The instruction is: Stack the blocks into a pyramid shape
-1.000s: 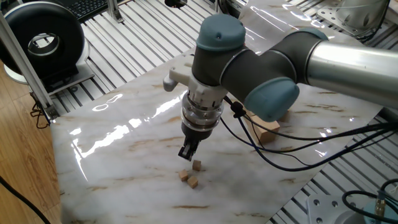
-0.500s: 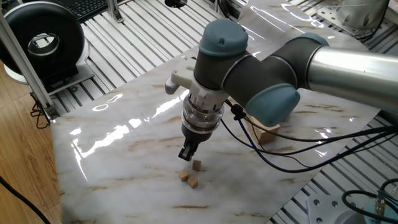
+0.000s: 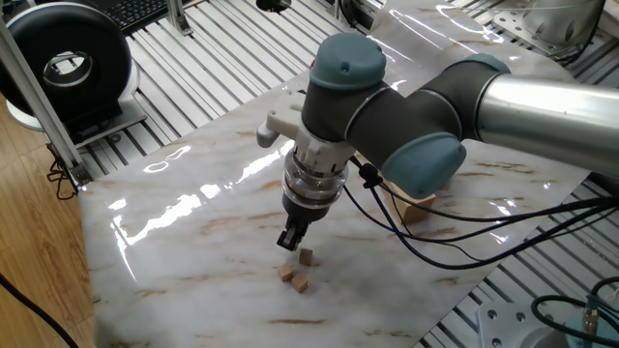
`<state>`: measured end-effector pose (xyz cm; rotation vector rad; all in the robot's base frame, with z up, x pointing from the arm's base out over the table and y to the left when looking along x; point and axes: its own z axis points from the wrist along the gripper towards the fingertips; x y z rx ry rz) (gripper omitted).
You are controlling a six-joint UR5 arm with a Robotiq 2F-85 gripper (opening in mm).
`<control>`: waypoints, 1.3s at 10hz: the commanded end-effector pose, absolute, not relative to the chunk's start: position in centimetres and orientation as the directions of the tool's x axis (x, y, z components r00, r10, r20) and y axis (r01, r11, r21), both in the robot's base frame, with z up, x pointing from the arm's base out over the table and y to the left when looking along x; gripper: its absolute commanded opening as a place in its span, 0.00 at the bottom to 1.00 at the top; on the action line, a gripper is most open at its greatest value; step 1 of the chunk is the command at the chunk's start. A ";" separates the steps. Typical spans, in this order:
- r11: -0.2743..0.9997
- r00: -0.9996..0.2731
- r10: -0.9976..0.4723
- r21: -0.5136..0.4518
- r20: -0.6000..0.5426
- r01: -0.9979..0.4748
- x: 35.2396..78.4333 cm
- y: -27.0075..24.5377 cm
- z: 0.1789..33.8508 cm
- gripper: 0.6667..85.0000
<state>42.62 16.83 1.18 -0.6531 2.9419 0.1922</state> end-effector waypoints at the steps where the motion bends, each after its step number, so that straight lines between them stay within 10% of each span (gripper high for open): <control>1: 0.894 -0.894 -0.417 0.106 -0.163 -0.436 43.1 17.1 1.4 0.33; 13: 0.891 -0.894 -0.447 0.074 -0.037 -0.449 41.9 15.9 2.9 0.40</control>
